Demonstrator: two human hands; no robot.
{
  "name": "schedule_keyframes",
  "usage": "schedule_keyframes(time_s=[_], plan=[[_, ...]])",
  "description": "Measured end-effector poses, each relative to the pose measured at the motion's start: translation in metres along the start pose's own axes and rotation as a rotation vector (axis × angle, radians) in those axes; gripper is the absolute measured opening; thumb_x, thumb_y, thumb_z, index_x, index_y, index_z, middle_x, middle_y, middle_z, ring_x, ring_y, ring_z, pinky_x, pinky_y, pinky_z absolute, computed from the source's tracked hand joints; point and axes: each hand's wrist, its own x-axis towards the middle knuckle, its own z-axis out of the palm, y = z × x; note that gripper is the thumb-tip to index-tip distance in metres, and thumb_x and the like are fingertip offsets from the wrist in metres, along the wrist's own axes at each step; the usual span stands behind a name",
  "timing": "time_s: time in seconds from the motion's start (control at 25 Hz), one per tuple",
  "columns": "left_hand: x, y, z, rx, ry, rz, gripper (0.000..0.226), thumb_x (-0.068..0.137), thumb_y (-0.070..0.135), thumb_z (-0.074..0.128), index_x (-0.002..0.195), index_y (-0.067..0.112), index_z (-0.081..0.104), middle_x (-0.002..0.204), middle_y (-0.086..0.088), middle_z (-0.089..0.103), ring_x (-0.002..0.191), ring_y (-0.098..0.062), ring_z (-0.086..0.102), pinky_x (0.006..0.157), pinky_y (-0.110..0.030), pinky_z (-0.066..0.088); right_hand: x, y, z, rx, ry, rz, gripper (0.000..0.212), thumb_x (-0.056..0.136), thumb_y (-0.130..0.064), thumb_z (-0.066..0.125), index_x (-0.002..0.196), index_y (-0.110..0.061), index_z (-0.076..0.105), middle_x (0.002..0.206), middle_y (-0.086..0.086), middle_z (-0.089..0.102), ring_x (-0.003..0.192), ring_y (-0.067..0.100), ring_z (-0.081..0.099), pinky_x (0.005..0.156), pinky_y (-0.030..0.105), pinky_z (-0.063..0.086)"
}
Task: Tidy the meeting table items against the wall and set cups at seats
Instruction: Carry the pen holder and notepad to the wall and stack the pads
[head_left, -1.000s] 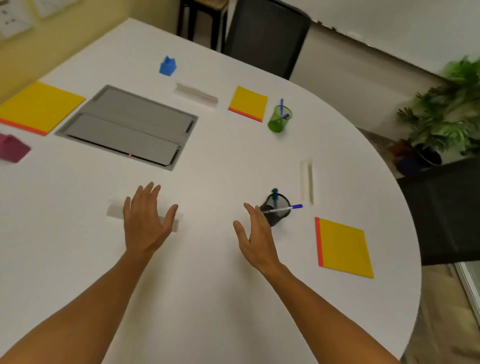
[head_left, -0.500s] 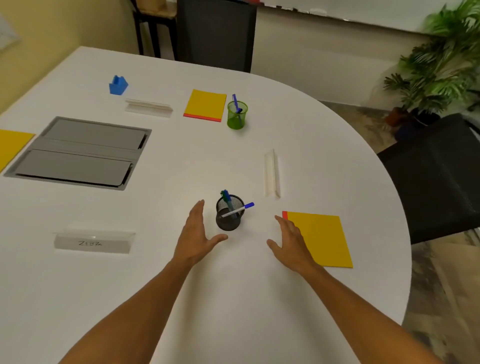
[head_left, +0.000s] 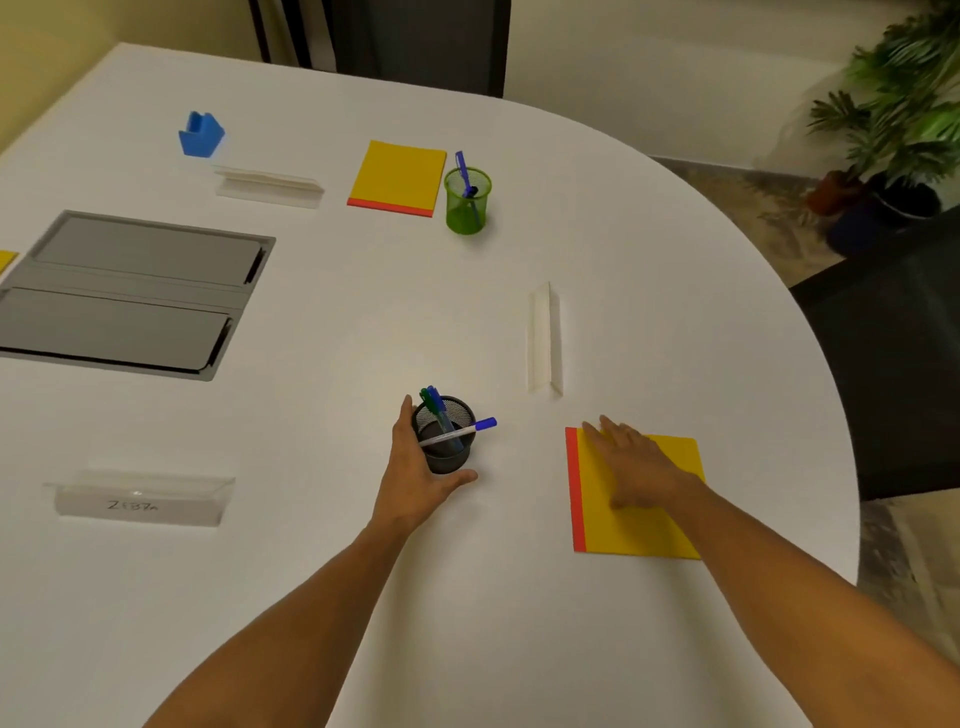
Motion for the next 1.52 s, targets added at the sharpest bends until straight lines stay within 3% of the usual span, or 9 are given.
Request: schedule_keyframes(time_s=[0.2,0.36,0.56,0.76,0.88,1.12,1.32,1.4,1.52], plan=[[0.008,-0.001,0.008,-0.047,0.109,0.012,0.102,0.068,0.041,0.090,0.149,0.032,0.028,0.148,0.012,0.046,0.132,-0.008,0.050,0.109,-0.031,0.047,0.024,0.004,-0.001,-0.121,0.015,-0.011,0.142,0.056,-0.045,0.094,0.158,-0.035,-0.004,0.155,0.010,0.020,0.141,0.035,0.027,0.105,0.051,0.041],[0.004,0.003,0.005,-0.044,0.152,0.015,0.085,0.069,0.043,0.089,0.137,0.037,0.037,0.135,0.016,0.055,0.120,-0.004,0.057,0.095,-0.014,0.050,0.023,0.008,0.006,-0.113,0.011,0.039,0.141,0.050,-0.058,0.093,0.156,-0.029,0.005,0.145,0.010,0.033,0.135,0.034,0.035,0.105,0.050,0.039],[-0.014,0.004,-0.013,-0.047,0.172,0.020,0.084,0.067,0.044,0.089,0.133,0.044,0.037,0.131,0.020,0.056,0.117,0.001,0.058,0.086,-0.003,0.046,0.002,0.004,0.008,0.068,0.072,0.090,0.093,0.059,-0.060,0.088,0.130,-0.023,0.041,0.130,0.006,0.043,0.123,0.026,0.042,0.096,0.040,0.047],[-0.045,0.004,-0.036,-0.027,0.192,0.024,0.086,0.066,0.045,0.089,0.133,0.047,0.035,0.130,0.023,0.056,0.117,0.006,0.056,0.084,-0.003,0.045,-0.031,-0.014,0.010,0.282,-0.079,0.013,0.065,0.069,-0.046,0.089,0.110,-0.023,0.045,0.117,0.003,0.060,0.102,0.021,0.061,0.088,0.037,0.056],[-0.068,0.005,-0.054,-0.019,0.227,0.031,0.086,0.064,0.048,0.089,0.131,0.051,0.034,0.129,0.025,0.056,0.115,0.008,0.056,0.082,-0.003,0.046,-0.054,-0.032,-0.013,0.237,-0.173,-0.101,0.046,0.074,-0.046,0.085,0.090,-0.029,0.046,0.106,-0.003,0.061,0.091,0.015,0.057,0.074,0.027,0.049],[-0.116,-0.003,-0.108,-0.018,0.305,0.036,0.094,0.061,0.054,0.088,0.135,0.045,0.031,0.131,0.019,0.055,0.115,-0.001,0.059,0.090,-0.016,0.051,-0.098,-0.092,-0.065,0.210,-0.334,-0.238,0.054,0.084,-0.026,0.078,0.132,-0.032,0.054,0.119,-0.005,0.052,0.106,0.027,0.064,0.072,0.034,0.063],[-0.146,-0.008,-0.173,0.008,0.394,0.057,0.096,0.061,0.051,0.089,0.138,0.036,0.034,0.131,0.013,0.054,0.117,-0.008,0.058,0.096,-0.026,0.053,-0.129,-0.129,-0.134,0.735,-0.165,-0.289,0.025,0.084,-0.010,0.073,0.108,-0.012,0.071,0.096,0.014,0.075,0.084,0.033,0.076,0.064,0.038,0.063],[-0.157,-0.012,-0.207,0.020,0.452,0.068,0.095,0.062,0.049,0.089,0.139,0.034,0.035,0.132,0.012,0.054,0.118,-0.008,0.057,0.097,-0.027,0.053,-0.137,-0.140,-0.160,1.069,-0.063,-0.290,0.030,0.085,-0.005,0.073,0.114,-0.009,0.068,0.101,0.016,0.076,0.088,0.034,0.076,0.068,0.039,0.063],[-0.170,-0.021,-0.258,0.021,0.541,0.063,0.096,0.066,0.044,0.089,0.143,0.028,0.033,0.139,0.007,0.049,0.122,-0.011,0.053,0.096,-0.022,0.051,-0.143,-0.179,-0.175,1.273,-0.151,-0.356,0.046,0.078,0.005,0.075,0.119,-0.012,0.066,0.114,0.013,0.075,0.098,0.038,0.074,0.072,0.044,0.062]])
